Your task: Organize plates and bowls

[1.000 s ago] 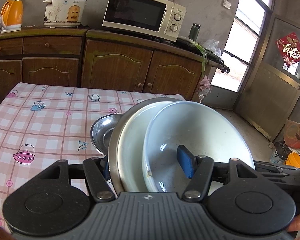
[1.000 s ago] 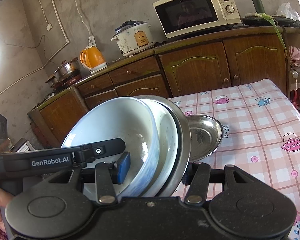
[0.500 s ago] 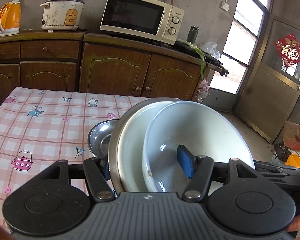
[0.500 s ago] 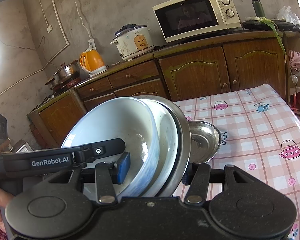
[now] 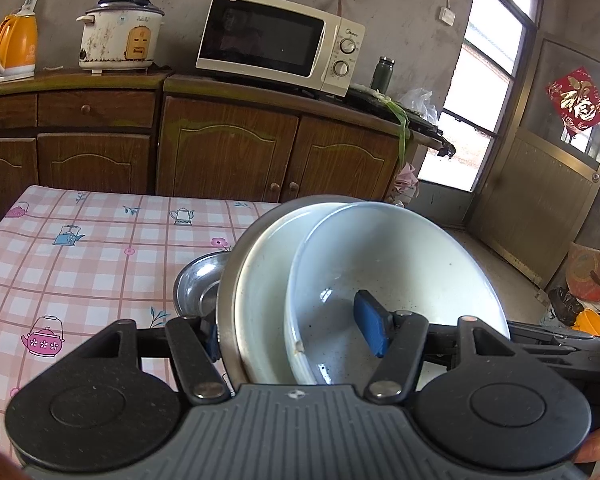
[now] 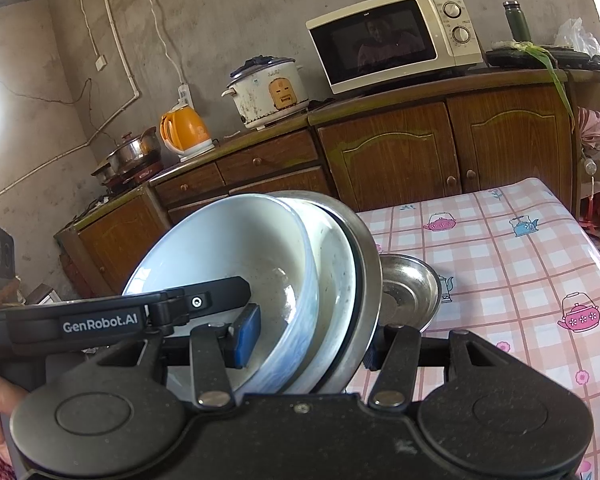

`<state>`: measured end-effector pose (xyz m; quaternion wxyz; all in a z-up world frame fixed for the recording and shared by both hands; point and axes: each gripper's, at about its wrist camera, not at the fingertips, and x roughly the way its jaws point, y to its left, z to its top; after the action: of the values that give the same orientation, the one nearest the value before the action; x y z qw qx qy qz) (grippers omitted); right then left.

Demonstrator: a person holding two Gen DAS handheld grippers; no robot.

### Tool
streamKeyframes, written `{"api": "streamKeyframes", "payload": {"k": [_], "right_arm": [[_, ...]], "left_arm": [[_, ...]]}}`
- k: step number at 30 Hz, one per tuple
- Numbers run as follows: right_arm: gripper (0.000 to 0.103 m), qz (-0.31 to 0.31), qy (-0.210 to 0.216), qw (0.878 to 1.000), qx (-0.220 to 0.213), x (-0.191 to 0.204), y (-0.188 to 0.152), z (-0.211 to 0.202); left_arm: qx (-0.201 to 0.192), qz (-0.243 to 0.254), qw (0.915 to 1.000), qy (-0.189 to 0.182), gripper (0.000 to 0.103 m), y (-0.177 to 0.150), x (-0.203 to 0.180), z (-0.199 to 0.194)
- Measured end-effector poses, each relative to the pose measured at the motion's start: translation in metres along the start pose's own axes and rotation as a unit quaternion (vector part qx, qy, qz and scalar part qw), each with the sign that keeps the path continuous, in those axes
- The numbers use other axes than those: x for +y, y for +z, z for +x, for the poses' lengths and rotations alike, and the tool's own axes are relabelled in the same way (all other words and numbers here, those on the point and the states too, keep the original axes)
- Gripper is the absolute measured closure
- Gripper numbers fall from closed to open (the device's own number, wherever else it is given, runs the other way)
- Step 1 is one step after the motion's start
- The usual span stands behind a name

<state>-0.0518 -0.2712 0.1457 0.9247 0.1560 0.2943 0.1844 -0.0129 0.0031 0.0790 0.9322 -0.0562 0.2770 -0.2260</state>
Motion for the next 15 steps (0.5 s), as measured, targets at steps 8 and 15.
{"api": "streamKeyframes", "payload": {"k": [8, 15], "right_arm": [[0.042, 0.000, 0.000, 1.000, -0.003, -0.0008, 0.0054, 0.0001], [0.042, -0.001, 0.000, 1.000, -0.003, -0.0011, 0.0081, 0.0002]], "left_arm": [[-0.002, 0.001, 1.0000, 0.000, 0.039, 0.0042, -0.0021, 0.0012], [-0.003, 0.001, 1.0000, 0.000, 0.039, 0.0062, -0.0013, 0.0016]]}}
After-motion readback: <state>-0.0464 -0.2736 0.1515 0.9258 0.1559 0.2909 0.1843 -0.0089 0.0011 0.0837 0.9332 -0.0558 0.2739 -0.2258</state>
